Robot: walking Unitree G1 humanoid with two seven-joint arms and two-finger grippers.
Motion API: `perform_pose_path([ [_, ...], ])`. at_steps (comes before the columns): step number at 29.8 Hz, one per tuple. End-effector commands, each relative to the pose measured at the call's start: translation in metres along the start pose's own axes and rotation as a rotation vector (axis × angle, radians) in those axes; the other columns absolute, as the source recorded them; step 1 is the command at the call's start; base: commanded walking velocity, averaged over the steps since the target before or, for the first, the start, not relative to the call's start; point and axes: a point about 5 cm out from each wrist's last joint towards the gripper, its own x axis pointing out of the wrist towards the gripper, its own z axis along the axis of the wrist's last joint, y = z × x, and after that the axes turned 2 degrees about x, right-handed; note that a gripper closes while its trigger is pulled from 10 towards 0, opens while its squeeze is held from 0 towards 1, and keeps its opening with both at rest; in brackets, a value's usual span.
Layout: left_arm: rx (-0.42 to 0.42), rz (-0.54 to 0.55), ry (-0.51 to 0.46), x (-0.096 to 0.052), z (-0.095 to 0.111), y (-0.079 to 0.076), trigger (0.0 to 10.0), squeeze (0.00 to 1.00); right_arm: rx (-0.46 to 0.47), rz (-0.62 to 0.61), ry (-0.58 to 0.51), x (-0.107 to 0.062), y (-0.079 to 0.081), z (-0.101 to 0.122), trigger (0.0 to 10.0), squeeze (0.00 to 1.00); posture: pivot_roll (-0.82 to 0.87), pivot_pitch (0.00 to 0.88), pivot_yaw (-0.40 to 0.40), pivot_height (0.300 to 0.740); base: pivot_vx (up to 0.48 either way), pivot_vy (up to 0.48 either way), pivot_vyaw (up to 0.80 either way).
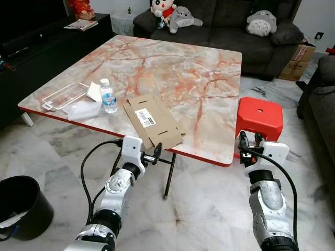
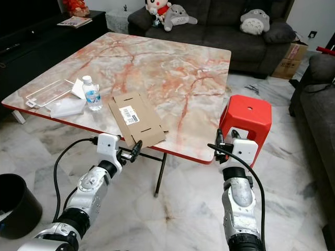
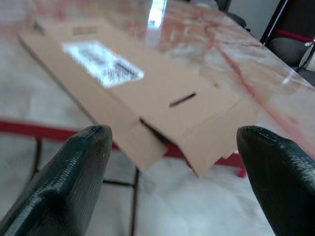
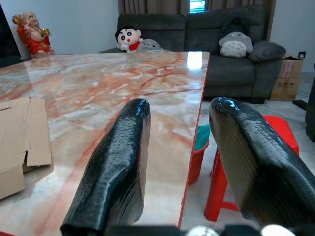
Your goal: Picking trash to rubbish bin
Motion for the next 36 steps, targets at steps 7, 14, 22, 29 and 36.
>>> perform_pose_path([
  [7,-0.133,0.065,0.093,-0.007,-0.014,0.012,10.0,0.00,0.002,0.001,-0.006,0.000,0.000,0.003,10.0,0.00,0.07,0.090,-0.034,0.740,0.000,0.000,0.00],
  [14,-0.235,0.066,0.152,0.000,-0.015,0.010,10.0,0.00,0.001,0.009,-0.007,0.002,0.001,0.004,10.0,0.00,0.06,0.093,-0.041,0.740,0.000,0.000,0.00],
  [22,-0.352,0.052,0.169,0.010,-0.012,-0.001,10.0,0.00,-0.005,0.007,-0.008,0.001,-0.001,0.005,10.0,0.00,0.05,0.092,-0.047,0.740,0.000,0.000,0.00],
  [29,-0.401,-0.072,0.093,0.020,0.003,-0.019,10.0,0.00,-0.010,0.002,-0.014,0.001,-0.003,0.007,10.0,0.00,0.05,0.087,-0.049,0.740,0.000,0.000,0.00],
  [36,-0.400,-0.224,0.075,0.019,0.006,-0.035,10.0,0.00,-0.011,0.003,-0.017,0.002,-0.003,0.008,10.0,0.00,0.05,0.087,-0.049,0.740,0.000,0.000,0.00],
])
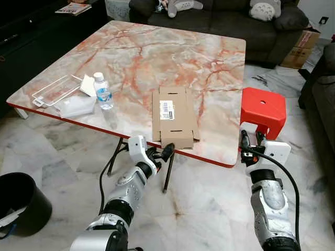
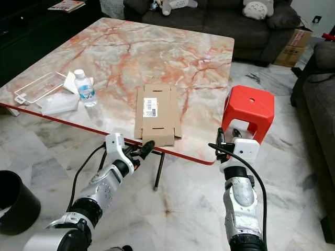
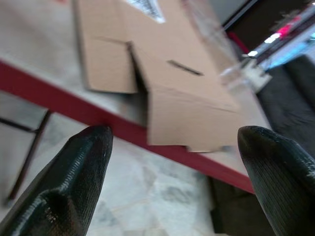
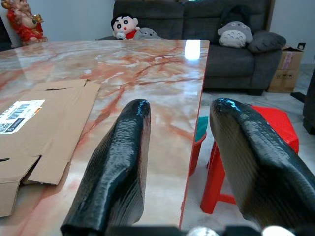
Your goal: Picking trash to rubbish bin
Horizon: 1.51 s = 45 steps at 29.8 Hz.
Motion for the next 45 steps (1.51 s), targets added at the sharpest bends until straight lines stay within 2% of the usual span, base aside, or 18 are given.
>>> perform_pose_path([
  [1,0.004,-0.085,-0.007,0.004,0.004,-0.011,10.0,0.00,-0.003,0.002,-0.009,0.001,-0.001,0.004,10.0,0.00,0.05,0.087,-0.049,0.740,0.000,0.000,0.00],
  [4,0.006,-0.104,-0.001,0.005,0.004,-0.014,10.0,0.00,-0.003,0.003,-0.007,0.001,-0.001,0.004,10.0,0.00,0.05,0.079,-0.048,0.740,0.000,0.000,0.00],
  [14,-0.020,-0.059,0.049,0.010,-0.002,-0.016,10.0,0.00,-0.006,0.006,-0.004,0.001,-0.002,0.003,10.0,0.00,0.04,0.062,-0.046,0.740,0.000,0.000,0.00],
  [22,-0.037,-0.062,0.004,0.016,0.006,-0.024,10.0,0.00,-0.009,0.002,-0.004,0.000,-0.003,0.003,10.0,0.00,0.03,0.055,-0.046,0.740,0.000,0.000,0.00],
  [25,-0.011,-0.079,-0.008,0.018,0.009,-0.028,10.0,0.00,-0.009,0.003,-0.004,-0.001,-0.003,0.003,10.0,0.00,0.03,0.051,-0.046,0.740,0.000,0.000,0.00],
  [33,-0.017,-0.089,-0.052,0.022,0.019,-0.033,10.0,0.00,-0.010,0.000,-0.004,-0.001,-0.003,0.003,10.0,0.00,0.03,0.052,-0.045,0.740,0.000,0.000,0.00],
  [45,-0.007,-0.074,-0.057,0.025,0.020,-0.036,10.0,0.00,-0.011,-0.004,-0.002,-0.001,-0.005,0.003,10.0,0.00,0.03,0.078,-0.051,0.740,0.000,0.000,0.00],
])
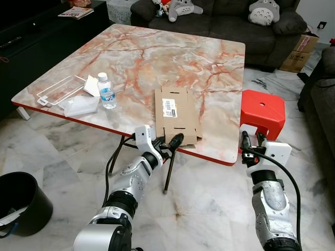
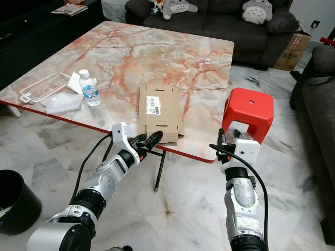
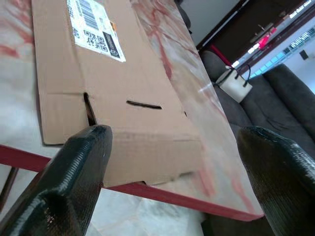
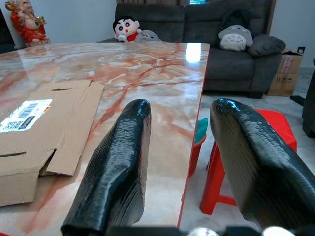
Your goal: Picking trash to rubbish bin
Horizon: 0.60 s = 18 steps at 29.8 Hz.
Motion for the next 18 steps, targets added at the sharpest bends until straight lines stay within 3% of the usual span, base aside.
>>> perform_pose_path([
  [1,-0.013,-0.041,-0.015,0.009,0.001,-0.017,10.0,0.00,-0.005,-0.003,-0.011,0.000,-0.003,0.004,10.0,0.00,0.03,0.078,-0.051,0.740,0.000,0.000,0.00],
  [6,0.042,-0.115,-0.087,0.012,0.016,-0.027,10.0,0.00,-0.003,-0.005,-0.012,0.000,-0.003,0.004,10.0,0.00,0.03,0.084,-0.052,0.740,0.000,0.000,0.00],
  [8,0.131,-0.098,-0.091,0.017,0.021,-0.030,10.0,0.00,-0.002,-0.004,-0.011,0.000,-0.003,0.004,10.0,0.00,0.03,0.084,-0.053,0.740,0.000,0.000,0.00],
  [9,0.188,-0.075,-0.072,0.020,0.021,-0.030,10.0,0.00,-0.001,-0.003,-0.011,0.000,-0.002,0.004,10.0,0.00,0.03,0.084,-0.053,0.740,0.000,0.000,0.00],
  [18,0.412,-0.010,0.018,0.036,0.024,-0.039,10.0,0.00,-0.006,-0.015,-0.017,0.000,-0.005,0.006,10.0,0.00,0.01,0.076,-0.050,0.740,0.000,0.000,0.00],
])
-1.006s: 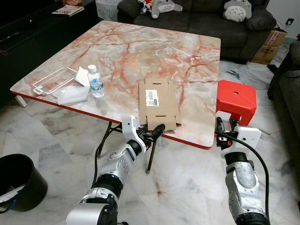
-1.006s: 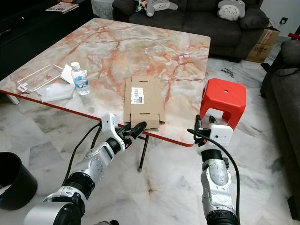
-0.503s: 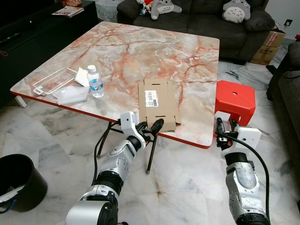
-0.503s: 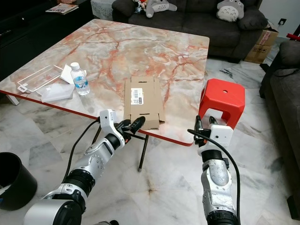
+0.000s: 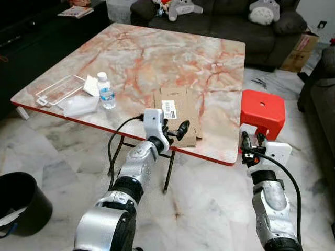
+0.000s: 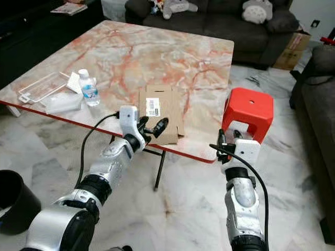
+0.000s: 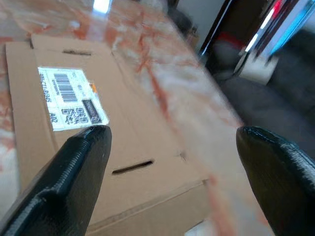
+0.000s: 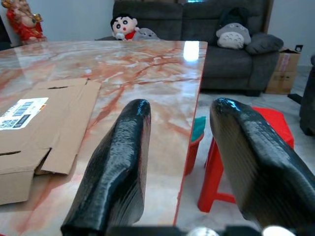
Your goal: Picking trash to rubbish bin
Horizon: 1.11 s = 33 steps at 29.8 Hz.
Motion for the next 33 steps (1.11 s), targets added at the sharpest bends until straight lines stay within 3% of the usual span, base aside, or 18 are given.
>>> perform_pose_path([
  [1,0.067,-0.030,0.033,0.006,0.001,-0.012,10.0,0.00,-0.005,-0.014,-0.018,-0.001,-0.005,0.005,10.0,0.00,0.01,0.076,-0.050,0.740,0.000,0.000,0.00],
  [7,0.224,-0.026,0.135,0.009,-0.009,-0.019,10.0,0.00,-0.007,-0.017,-0.018,-0.001,-0.006,0.006,10.0,0.00,-0.01,0.073,-0.050,0.740,0.000,0.000,0.00],
  [12,0.267,-0.003,0.197,0.009,-0.018,-0.023,10.0,0.00,-0.007,-0.015,-0.016,-0.002,-0.006,0.005,10.0,0.00,-0.01,0.075,-0.051,0.740,0.000,0.000,0.00],
  [15,0.216,-0.004,0.227,0.007,-0.024,-0.024,10.0,0.00,-0.007,-0.015,-0.016,-0.002,-0.006,0.005,10.0,0.00,-0.01,0.075,-0.051,0.740,0.000,0.000,0.00],
  [16,0.078,0.012,0.232,0.006,-0.027,-0.024,10.0,0.00,-0.007,-0.014,-0.015,-0.002,-0.006,0.005,10.0,0.00,-0.01,0.077,-0.050,0.740,0.000,0.000,0.00],
  [17,0.078,0.012,0.232,0.006,-0.027,-0.024,10.0,0.00,-0.007,-0.014,-0.015,-0.002,-0.006,0.005,10.0,0.00,-0.01,0.077,-0.050,0.740,0.000,0.000,0.00],
  [18,-0.088,0.020,0.234,0.005,-0.030,-0.024,10.0,0.00,-0.007,-0.013,-0.013,-0.002,-0.005,0.005,10.0,0.00,-0.01,0.081,-0.051,0.740,0.000,0.000,0.00],
  [19,-0.121,0.019,0.235,0.005,-0.031,-0.024,10.0,0.00,-0.007,-0.013,-0.012,-0.003,-0.005,0.005,10.0,0.00,-0.01,0.081,-0.051,0.740,0.000,0.000,0.00],
  [26,-0.246,-0.008,0.245,0.000,-0.041,-0.024,10.0,0.00,-0.005,-0.006,-0.008,-0.003,-0.004,0.004,10.0,0.00,0.00,0.083,-0.051,0.740,0.000,0.000,0.00],
  [33,-0.269,-0.011,0.255,-0.006,-0.046,-0.019,10.0,0.00,-0.002,-0.004,-0.007,-0.003,-0.003,0.003,10.0,0.00,0.01,0.083,-0.044,0.740,0.000,0.000,0.00],
])
